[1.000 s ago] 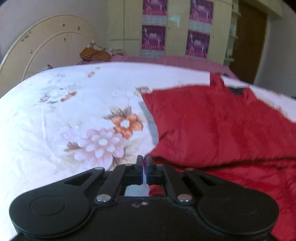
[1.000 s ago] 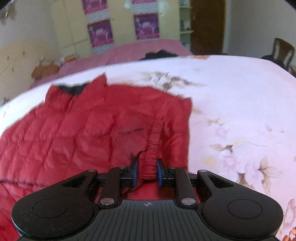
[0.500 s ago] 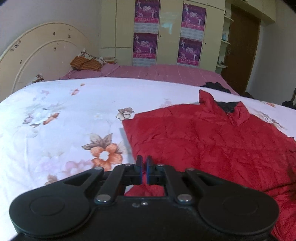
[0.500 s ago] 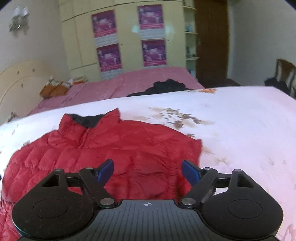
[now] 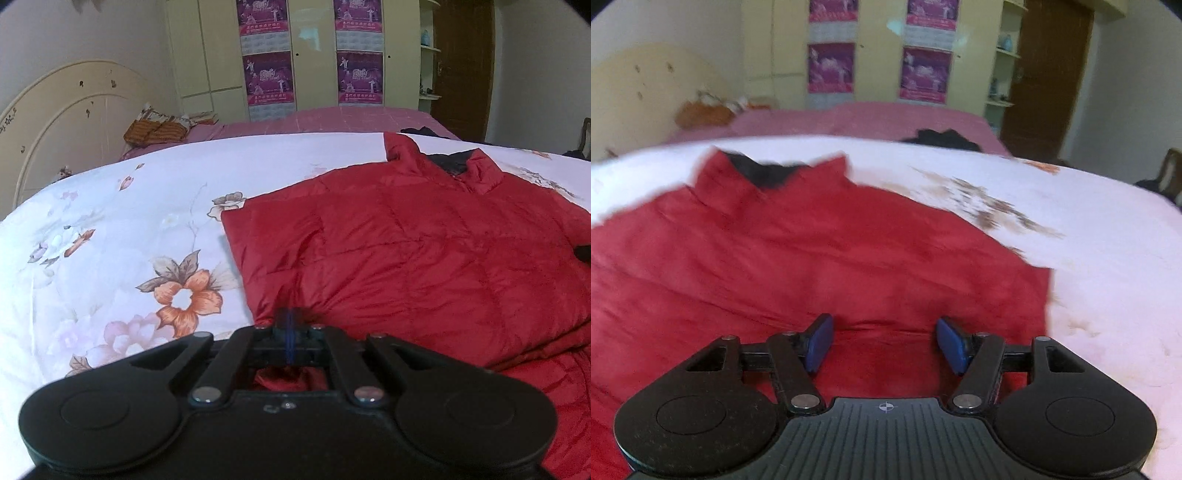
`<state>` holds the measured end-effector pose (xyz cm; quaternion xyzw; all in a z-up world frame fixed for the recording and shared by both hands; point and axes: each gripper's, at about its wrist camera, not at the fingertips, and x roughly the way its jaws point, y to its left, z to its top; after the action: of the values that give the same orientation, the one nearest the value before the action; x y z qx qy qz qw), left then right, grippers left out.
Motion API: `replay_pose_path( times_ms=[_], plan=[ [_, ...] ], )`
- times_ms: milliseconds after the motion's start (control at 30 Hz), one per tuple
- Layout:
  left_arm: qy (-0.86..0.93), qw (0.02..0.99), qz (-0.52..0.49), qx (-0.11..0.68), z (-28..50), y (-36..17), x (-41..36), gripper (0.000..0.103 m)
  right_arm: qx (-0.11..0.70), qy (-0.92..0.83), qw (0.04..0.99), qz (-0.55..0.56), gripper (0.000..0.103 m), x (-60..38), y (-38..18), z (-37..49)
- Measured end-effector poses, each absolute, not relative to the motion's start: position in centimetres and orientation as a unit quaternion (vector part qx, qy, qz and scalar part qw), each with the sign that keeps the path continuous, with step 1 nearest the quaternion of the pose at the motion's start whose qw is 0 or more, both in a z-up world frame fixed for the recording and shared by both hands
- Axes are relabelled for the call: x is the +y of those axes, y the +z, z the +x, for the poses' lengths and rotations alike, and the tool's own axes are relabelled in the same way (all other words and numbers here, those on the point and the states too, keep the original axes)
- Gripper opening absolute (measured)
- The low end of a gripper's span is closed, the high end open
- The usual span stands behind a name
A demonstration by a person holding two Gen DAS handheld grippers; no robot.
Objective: Fold large clothes
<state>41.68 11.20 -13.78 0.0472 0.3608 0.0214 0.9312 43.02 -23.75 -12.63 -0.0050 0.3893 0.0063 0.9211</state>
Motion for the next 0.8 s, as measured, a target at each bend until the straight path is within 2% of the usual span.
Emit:
replay_pose_path(
  times_ms=[133,233,367,800],
  plan=[
    [0.027,0.932,0.036,0.359,41.6,-13.3,11.3,0.002,0.399,0.006,0.917,-0.008,0.061,-23.9,-12.3,43.3],
    [0.026,0.939,0.017,0.343,41.3,-11.7,11.4,0.004,0.374,0.01,0.927,0.03,0.061,-24.4,-10.6,42.6],
    [0.012,0.943,0.013,0.333,42.3,-10.2,10.4,0.013,0.353,0.029,0.934,0.053,0.061,-23.9,-9.0,42.7],
    [0.007,0.935,0.028,0.355,46.7,-11.4,7.6,0.014,0.348,0.045,0.935,0.044,0.061,-21.4,-8.9,43.9]
  ],
)
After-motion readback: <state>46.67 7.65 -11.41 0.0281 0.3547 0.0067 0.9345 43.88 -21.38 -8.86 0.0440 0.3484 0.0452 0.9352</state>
